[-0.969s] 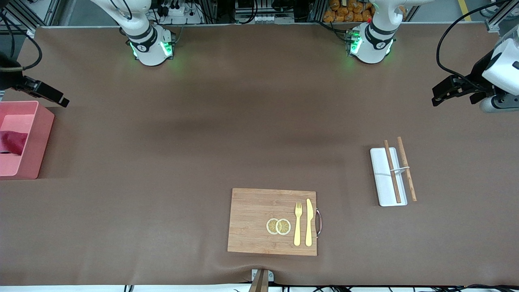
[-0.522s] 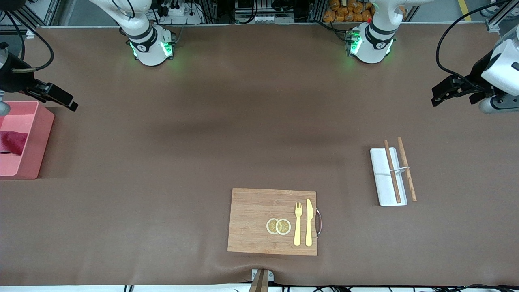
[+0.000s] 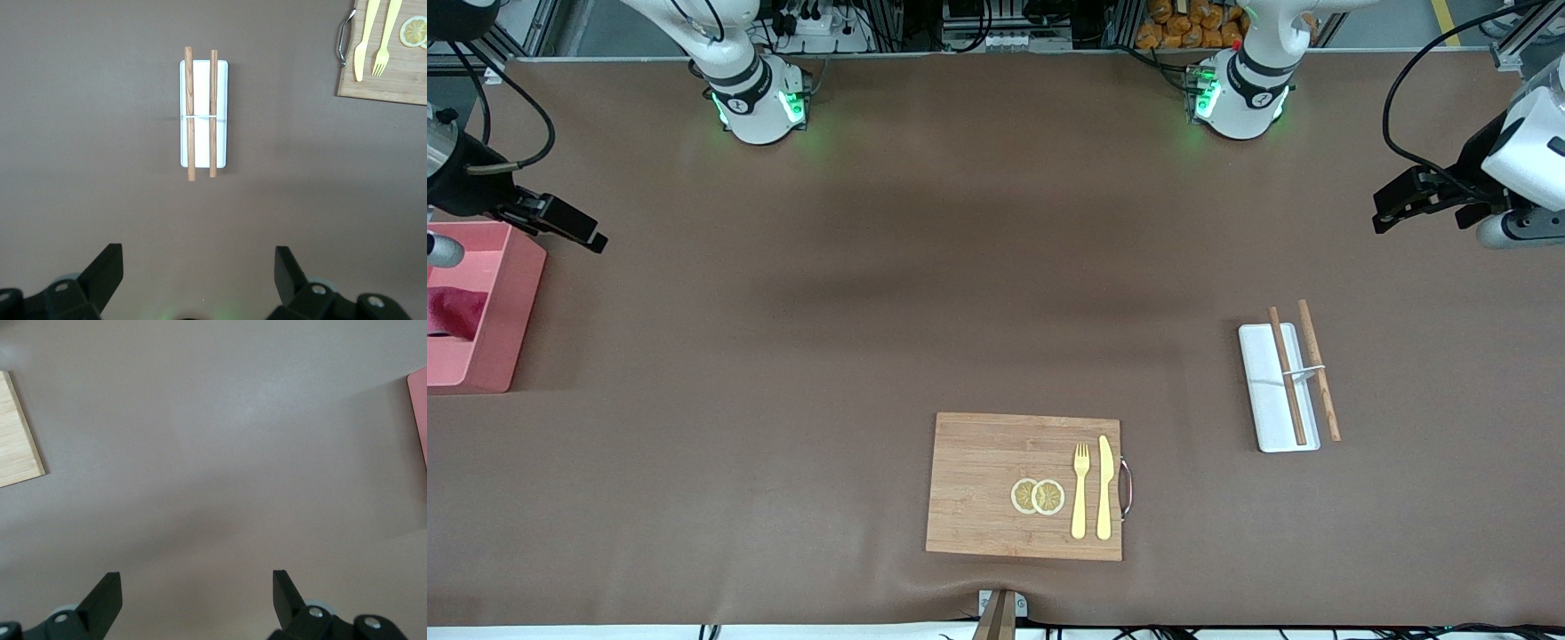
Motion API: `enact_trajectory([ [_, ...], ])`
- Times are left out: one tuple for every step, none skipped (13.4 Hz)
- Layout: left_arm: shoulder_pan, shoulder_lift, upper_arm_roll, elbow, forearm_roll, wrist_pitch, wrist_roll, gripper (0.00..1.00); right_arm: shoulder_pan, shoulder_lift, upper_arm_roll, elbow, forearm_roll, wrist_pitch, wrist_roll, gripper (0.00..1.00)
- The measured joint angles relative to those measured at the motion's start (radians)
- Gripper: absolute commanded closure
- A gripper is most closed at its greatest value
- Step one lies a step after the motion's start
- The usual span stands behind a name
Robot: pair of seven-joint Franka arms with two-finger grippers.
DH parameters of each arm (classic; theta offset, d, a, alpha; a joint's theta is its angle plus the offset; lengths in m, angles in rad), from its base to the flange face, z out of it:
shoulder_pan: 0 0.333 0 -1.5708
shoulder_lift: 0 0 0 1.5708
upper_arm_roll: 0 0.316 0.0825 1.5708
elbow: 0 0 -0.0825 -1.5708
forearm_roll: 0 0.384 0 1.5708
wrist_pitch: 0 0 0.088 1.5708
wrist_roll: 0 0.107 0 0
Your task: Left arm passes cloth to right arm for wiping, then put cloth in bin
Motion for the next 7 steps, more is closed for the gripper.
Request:
enact_trajectory([
  [0.000, 0.000, 0.000, -0.001, 0.000, 0.000, 0.000, 0.00, 0.007, 0.004, -0.004, 0.000, 0.000, 0.002, -0.006, 0.00],
  [0.000, 0.000, 0.000, -0.001, 0.000, 0.001, 0.000, 0.00, 0.036, 0.008, -0.025, 0.000, -0.001, 0.004, -0.008, 0.00],
  [0.000, 0.000, 0.000, -0.002, 0.000, 0.001, 0.000, 0.00, 0.087, 0.011, -0.067, 0.000, -0.002, 0.004, -0.008, 0.00],
  [0.000, 0.000, 0.000, -0.002, 0.000, 0.001, 0.000, 0.00, 0.149, 0.015, -0.127, 0.000, -0.003, 0.006, -0.012, 0.00],
  [0.000, 0.000, 0.000, -0.003, 0.000, 0.001, 0.000, 0.00, 0.204, 0.018, -0.185, 0.001, -0.006, 0.009, -0.030, 0.00],
  [0.000, 0.000, 0.000, -0.004, 0.000, 0.001, 0.000, 0.00, 0.245, 0.024, -0.235, 0.003, -0.013, 0.016, -0.064, 0.00],
  [0.000, 0.000, 0.000, -0.004, 0.000, 0.001, 0.000, 0.00, 0.270, 0.033, -0.276, 0.011, -0.023, 0.029, -0.115, 0.00],
])
